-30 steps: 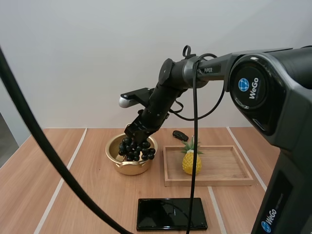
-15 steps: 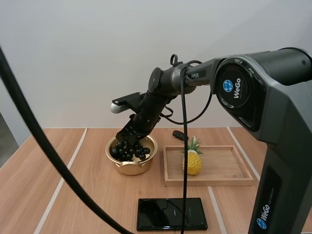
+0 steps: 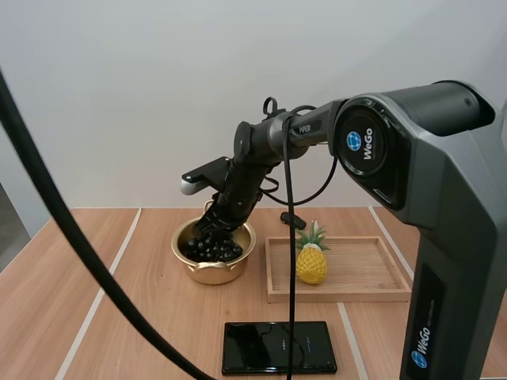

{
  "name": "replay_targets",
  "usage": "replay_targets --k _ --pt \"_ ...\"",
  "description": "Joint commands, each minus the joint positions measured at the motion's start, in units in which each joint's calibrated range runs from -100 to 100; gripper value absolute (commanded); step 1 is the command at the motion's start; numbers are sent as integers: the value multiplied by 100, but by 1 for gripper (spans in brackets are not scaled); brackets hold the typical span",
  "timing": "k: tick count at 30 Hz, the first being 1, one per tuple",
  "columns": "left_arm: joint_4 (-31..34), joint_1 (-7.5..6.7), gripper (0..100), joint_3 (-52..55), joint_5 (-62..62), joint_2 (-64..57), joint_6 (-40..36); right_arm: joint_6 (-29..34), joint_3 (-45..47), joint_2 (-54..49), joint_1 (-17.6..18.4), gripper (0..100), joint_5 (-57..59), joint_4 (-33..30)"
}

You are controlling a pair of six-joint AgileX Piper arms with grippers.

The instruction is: Open the pot, put the grape inside, and close it

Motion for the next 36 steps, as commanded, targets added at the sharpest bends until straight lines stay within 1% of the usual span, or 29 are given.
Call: replay_targets --k 1,5,9,11,12,13,15,17,18,21,32,36 --pt "66 3 0 -4 -66 34 17 47 -17 0 1 0 198 -51" --pt "66 3 0 -4 -66 34 17 159 -17 0 1 0 198 -15" --pt "66 3 0 -4 -66 34 17 172 -17 0 1 0 198 235" --pt "83 3 0 -4 -65 34 17 399 -17 0 1 2 198 325" --pt "83 3 0 -4 -65 34 17 482 -17 0 1 10 198 354" --pt "82 3 0 -4 -65 34 26 555 -17 0 1 24 198 382" --pt "82 3 0 -4 -65 34 132 567 -17 0 1 53 198 382" --pt "82 3 0 -4 -65 34 144 504 -17 0 1 92 198 382" --pt "82 3 0 -4 -65 34 144 438 -17 0 1 100 198 382" --pt "82 3 0 -4 -65 34 144 218 -17 0 1 100 198 431" --pt "82 3 0 -4 78 34 143 159 -28 -77 1 100 114 467" --pt "82 3 0 -4 78 34 143 145 -403 -311 1 100 172 412"
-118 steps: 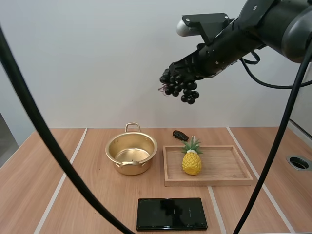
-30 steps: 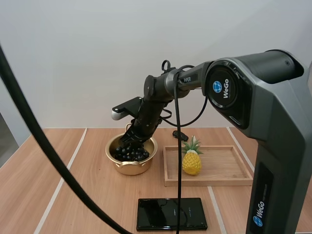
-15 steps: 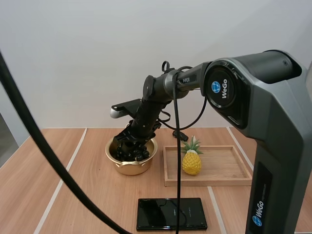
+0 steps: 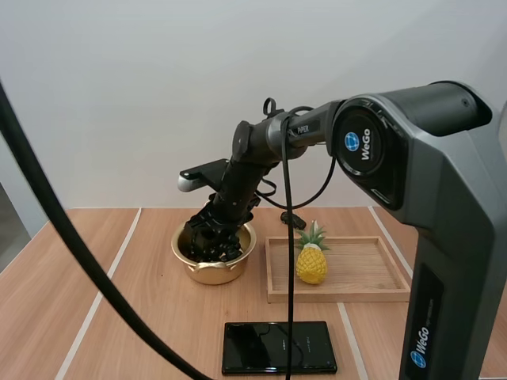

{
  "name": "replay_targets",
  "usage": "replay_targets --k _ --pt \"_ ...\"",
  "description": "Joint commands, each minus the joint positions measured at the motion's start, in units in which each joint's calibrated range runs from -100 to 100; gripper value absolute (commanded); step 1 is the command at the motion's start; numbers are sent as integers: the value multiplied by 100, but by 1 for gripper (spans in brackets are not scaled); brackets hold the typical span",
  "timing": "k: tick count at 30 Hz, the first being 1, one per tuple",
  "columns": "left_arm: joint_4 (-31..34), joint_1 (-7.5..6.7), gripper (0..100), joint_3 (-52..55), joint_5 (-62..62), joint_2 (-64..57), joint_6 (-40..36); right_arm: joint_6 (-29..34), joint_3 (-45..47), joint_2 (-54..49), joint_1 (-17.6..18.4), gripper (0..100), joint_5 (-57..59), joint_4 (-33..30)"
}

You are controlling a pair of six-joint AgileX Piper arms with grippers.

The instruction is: Open the pot, put the grape inside, and close it

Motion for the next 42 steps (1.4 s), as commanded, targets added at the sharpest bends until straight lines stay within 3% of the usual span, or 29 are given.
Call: replay_targets --k 1,9,20,32,40,41,42 --pt "71 3 0 -4 -58 34 -3 -38 -390 -336 1 100 35 -12" --pt "71 3 0 -4 -58 34 -3 635 -1489 -1067 -50 100 476 -774" --pt "71 3 0 -4 -58 34 -3 1496 -2675 -1781 -735 100 618 -793" --pt "71 3 0 -4 154 237 -13 1863 -2767 -2524 -1550 100 639 -772" --pt "84 3 0 -4 324 401 -13 1853 -2767 -2853 -1777 100 769 -772" --pt "84 3 0 -4 324 401 -13 1846 -2767 -2870 -1777 84 839 -784" --pt "84 3 0 -4 362 448 -13 1862 -2767 -2907 -1777 56 903 -784"
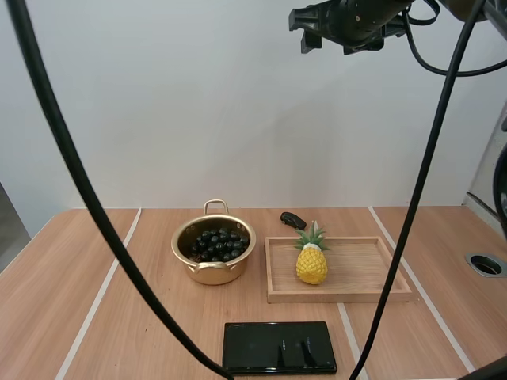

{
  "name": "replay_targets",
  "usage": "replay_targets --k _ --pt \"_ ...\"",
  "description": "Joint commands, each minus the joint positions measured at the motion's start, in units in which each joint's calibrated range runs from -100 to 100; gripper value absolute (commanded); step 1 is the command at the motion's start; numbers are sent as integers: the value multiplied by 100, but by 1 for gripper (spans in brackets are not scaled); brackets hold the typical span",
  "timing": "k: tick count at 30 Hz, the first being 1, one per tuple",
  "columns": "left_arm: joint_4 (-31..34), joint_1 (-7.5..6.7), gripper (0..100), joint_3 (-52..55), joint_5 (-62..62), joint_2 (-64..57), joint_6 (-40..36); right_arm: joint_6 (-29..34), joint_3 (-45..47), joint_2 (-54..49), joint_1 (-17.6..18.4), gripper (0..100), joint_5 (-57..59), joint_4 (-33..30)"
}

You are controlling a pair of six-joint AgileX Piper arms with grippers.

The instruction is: Open the pot, put the grape inside, and close it

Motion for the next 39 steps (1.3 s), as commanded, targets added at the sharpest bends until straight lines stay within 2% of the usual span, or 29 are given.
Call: replay_targets --k 1,2,4,14,22,33,39 --pt "52 3 0 -4 49 69 -24 45 -64 -156 -22 32 230 -9" --pt "52 3 0 -4 116 96 -35 118 -64 -170 -22 0 334 -9" --pt "52 3 0 -4 273 159 -49 294 -64 -209 -22 0 490 -68" --pt "60 3 0 -4 467 628 -175 285 -14 -487 -22 0 576 -370" --pt "21 3 0 10 467 998 -484 275 -18 -1160 -22 0 451 -380" --pt "-102 3 0 10 467 1188 -485 275 -18 -1852 -22 0 454 -380" --pt "-103 3 0 1038 467 1023 -485 275 -18 -2052 -22 0 493 -380"
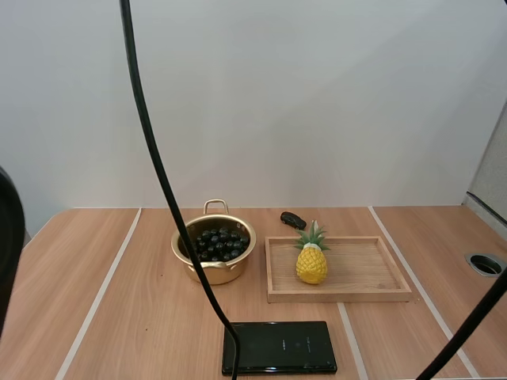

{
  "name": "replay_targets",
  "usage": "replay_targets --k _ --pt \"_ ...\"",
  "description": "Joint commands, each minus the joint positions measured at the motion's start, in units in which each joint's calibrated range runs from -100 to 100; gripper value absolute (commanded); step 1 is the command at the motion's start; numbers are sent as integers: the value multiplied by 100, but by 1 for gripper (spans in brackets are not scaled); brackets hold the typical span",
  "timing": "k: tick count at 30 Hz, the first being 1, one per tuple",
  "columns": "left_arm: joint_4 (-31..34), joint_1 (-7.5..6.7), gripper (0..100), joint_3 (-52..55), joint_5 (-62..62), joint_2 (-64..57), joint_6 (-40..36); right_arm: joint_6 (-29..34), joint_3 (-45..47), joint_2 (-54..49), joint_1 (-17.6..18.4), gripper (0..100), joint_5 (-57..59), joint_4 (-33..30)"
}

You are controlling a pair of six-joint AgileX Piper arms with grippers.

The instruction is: Open the pot, put the grape inside, and close it

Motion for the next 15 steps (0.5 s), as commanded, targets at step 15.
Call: replay_targets --k 15 --pt "-469 3 0 5234 -1402 -1486 98 14 -18 -225 -22 0 322 -44"
